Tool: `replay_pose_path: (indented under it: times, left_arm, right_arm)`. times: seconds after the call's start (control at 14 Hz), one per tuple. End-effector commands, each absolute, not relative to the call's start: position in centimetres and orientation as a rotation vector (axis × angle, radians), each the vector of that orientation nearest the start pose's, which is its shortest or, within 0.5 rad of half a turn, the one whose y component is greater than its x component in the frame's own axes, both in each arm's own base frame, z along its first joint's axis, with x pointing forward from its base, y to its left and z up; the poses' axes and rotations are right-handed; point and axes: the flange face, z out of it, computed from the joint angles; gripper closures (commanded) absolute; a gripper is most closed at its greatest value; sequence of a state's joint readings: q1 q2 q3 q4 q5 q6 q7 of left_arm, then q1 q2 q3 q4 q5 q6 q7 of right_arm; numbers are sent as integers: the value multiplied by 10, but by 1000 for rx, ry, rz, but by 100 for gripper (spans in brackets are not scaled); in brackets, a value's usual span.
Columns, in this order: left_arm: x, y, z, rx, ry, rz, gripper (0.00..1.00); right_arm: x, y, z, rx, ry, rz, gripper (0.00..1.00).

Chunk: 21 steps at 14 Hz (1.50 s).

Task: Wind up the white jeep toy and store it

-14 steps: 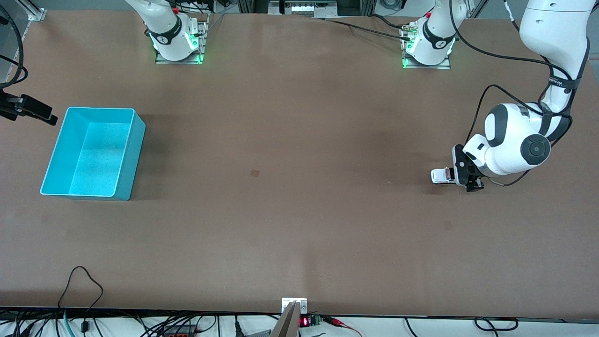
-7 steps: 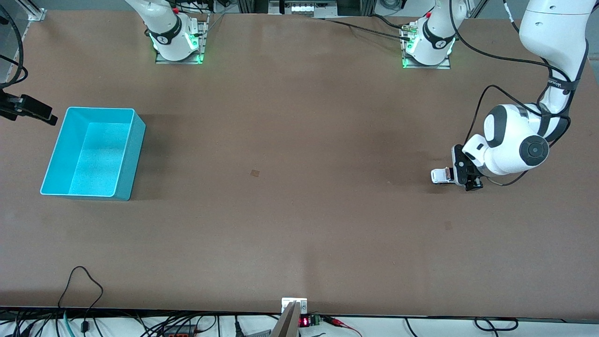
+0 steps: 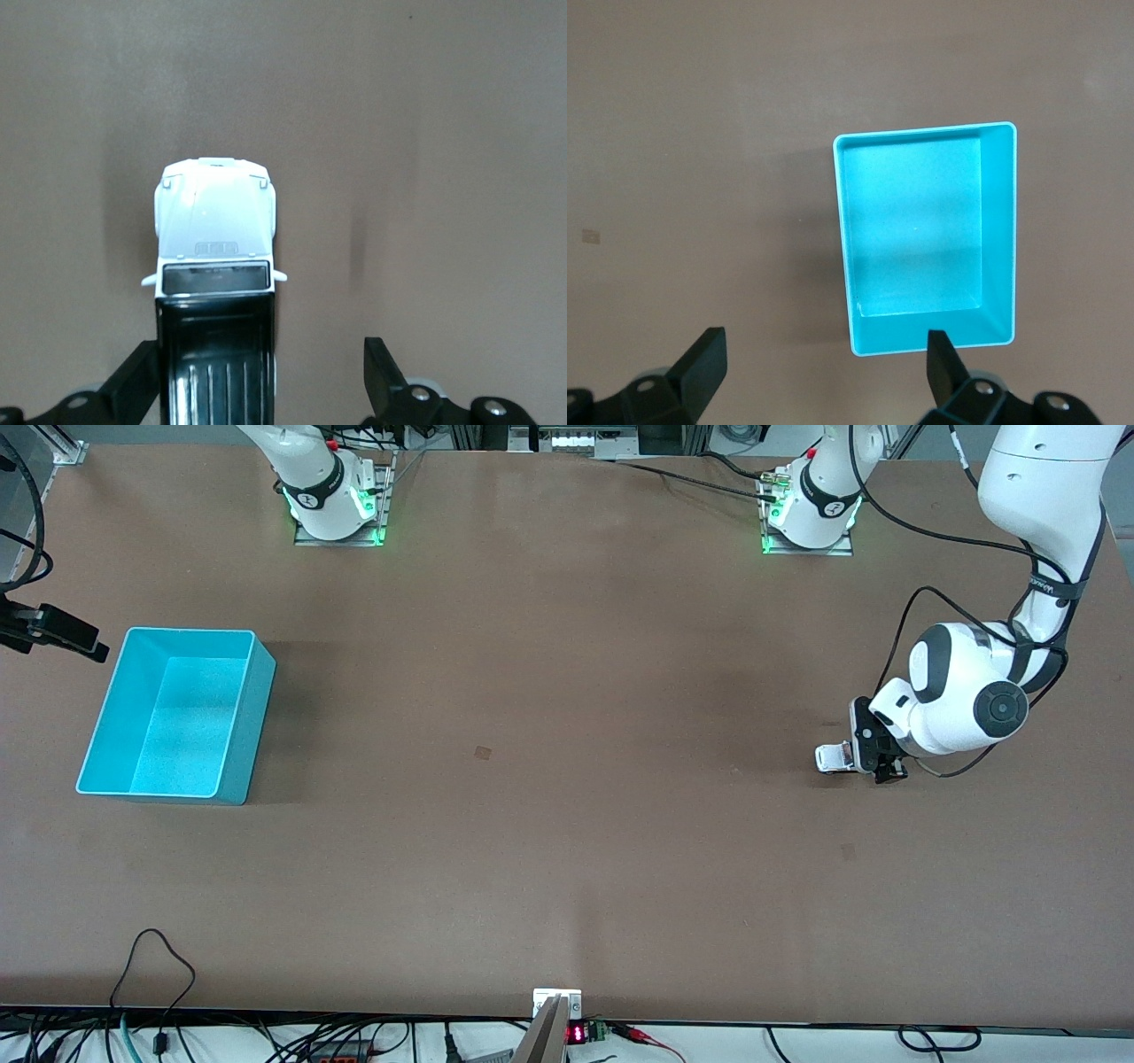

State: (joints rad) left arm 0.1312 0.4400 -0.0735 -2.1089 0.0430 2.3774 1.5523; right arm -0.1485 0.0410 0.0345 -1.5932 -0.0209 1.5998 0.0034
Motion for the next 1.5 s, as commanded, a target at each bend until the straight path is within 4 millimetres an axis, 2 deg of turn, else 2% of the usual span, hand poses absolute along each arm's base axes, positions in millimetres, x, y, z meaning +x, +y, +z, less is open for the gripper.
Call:
replay_pose_path:
  times: [0.0, 0.36, 0.64, 0.79, 0.93, 1.07, 1.29, 1.43]
  left_arm:
    - [556, 32, 190, -2265, 2328, 163, 0]
    - [556, 32, 191, -2243, 2349, 157, 0]
    - [557, 32, 190, -2238, 2345, 146, 8]
    - [555, 33, 188, -2244, 2345, 149, 15]
    - [555, 33, 187, -2244, 2345, 149, 26]
    - [556, 33, 188, -2241, 2341, 140, 40]
    - [556, 32, 189, -2234, 2345, 140, 66]
    - [555, 32, 189, -2230, 2351, 141, 73]
  right_arm:
    - [565, -65, 601, -3146, 207, 35, 0]
    - [564, -65, 602, -3144, 207, 37, 0]
    - [568, -68, 589, -3139, 219, 85, 0]
    - [573, -70, 576, -3131, 218, 123, 0]
    - [573, -75, 575, -3131, 226, 125, 0]
    - [572, -76, 576, -3130, 226, 123, 0]
    - [574, -68, 574, -3135, 226, 131, 0]
    - [574, -69, 573, -3130, 266, 130, 0]
